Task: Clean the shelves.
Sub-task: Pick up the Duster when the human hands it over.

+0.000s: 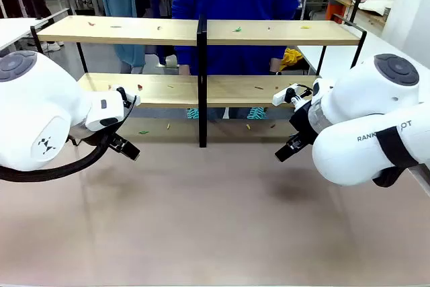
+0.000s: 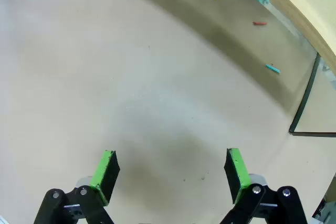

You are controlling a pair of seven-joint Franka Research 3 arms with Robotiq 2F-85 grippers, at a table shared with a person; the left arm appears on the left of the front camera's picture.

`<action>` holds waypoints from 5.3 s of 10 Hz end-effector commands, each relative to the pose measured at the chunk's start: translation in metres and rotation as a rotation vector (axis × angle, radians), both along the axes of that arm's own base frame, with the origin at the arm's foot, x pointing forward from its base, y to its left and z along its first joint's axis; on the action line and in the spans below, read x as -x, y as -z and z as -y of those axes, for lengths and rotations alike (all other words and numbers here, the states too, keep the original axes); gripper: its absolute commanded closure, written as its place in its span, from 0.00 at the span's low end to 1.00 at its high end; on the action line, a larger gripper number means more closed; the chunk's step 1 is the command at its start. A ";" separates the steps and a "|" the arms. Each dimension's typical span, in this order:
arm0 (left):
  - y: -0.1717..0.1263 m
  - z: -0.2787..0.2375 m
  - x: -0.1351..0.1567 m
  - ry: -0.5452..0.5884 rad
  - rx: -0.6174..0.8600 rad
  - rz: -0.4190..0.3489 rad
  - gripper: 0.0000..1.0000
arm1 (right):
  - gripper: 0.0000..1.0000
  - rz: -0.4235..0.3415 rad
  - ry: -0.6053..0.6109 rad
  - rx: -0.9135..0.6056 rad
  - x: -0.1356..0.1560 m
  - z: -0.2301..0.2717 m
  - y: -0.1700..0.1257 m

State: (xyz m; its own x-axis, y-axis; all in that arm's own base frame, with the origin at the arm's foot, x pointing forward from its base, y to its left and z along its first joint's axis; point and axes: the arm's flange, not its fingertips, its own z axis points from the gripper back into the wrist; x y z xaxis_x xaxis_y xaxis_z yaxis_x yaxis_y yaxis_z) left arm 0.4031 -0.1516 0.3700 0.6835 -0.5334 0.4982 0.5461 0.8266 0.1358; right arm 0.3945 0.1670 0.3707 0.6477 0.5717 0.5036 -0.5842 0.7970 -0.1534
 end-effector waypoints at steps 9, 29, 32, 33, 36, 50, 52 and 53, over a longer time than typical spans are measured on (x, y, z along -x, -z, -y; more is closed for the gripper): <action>0.000 0.000 0.000 0.000 0.000 0.000 0.00 | 0.00 0.000 0.000 0.000 0.000 0.000 0.000; -0.156 -0.125 0.201 0.199 0.220 0.308 0.00 | 0.00 0.343 0.110 -0.236 0.166 0.068 -0.211; -0.255 -0.138 0.143 0.189 0.222 0.311 0.00 | 0.00 0.208 0.054 -0.259 0.127 0.066 -0.237; -0.270 -0.140 0.160 0.131 0.168 0.366 0.00 | 0.00 0.345 0.109 -0.257 0.160 0.069 -0.267; -0.290 -0.097 0.157 0.021 0.195 0.108 0.00 | 0.00 0.258 0.254 -0.195 0.158 0.022 -0.286; -0.337 -0.063 0.191 -0.152 0.486 0.370 0.00 | 0.00 0.357 0.259 -0.375 0.211 -0.001 -0.317; -0.335 -0.062 0.189 -0.151 0.482 0.361 0.00 | 0.00 0.369 0.255 -0.390 0.214 -0.002 -0.316; -0.333 -0.062 0.188 -0.143 0.471 0.350 0.00 | 0.00 0.366 0.269 -0.404 0.214 -0.003 -0.316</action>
